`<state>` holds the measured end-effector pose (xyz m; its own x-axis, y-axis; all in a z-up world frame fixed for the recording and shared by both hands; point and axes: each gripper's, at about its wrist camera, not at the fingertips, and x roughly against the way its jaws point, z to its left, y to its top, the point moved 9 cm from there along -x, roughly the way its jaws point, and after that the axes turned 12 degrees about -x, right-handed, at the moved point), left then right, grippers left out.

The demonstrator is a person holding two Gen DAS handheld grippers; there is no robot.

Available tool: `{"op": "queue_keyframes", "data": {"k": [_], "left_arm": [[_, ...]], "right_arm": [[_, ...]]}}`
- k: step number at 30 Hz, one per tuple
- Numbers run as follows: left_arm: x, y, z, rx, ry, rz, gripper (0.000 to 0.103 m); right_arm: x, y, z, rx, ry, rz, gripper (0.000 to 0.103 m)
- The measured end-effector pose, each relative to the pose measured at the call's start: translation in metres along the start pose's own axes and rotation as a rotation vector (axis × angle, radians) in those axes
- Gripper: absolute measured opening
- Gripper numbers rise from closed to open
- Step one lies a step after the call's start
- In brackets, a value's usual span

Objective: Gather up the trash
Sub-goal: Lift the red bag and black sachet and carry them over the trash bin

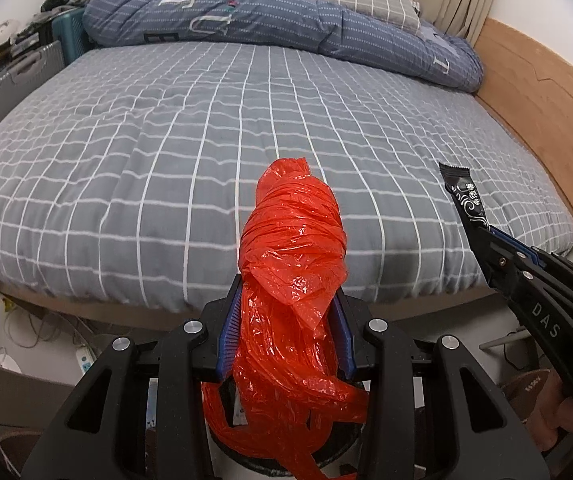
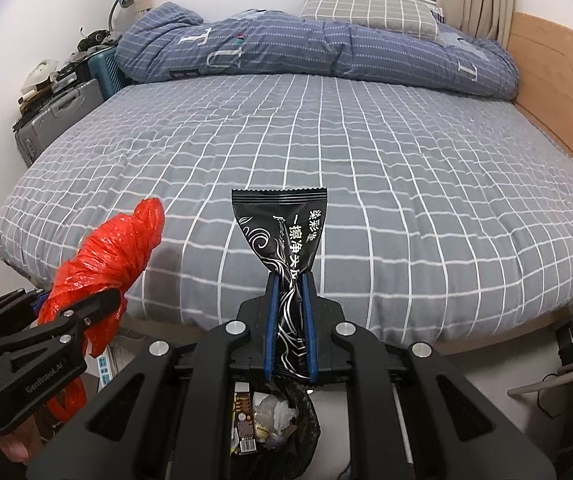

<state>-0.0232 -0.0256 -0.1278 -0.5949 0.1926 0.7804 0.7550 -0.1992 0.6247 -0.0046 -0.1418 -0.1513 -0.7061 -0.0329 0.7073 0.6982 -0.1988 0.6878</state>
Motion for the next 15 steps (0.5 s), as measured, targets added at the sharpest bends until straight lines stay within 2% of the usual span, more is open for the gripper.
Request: {"op": "queue_keyframes", "data": {"k": [15], "left_arm": [[0.01, -0.055, -0.006, 0.017, 0.0, 0.065, 0.038]], "right_arm": [[0.009, -0.056, 0.001, 0.007, -0.004, 0.072, 0.011]]}}
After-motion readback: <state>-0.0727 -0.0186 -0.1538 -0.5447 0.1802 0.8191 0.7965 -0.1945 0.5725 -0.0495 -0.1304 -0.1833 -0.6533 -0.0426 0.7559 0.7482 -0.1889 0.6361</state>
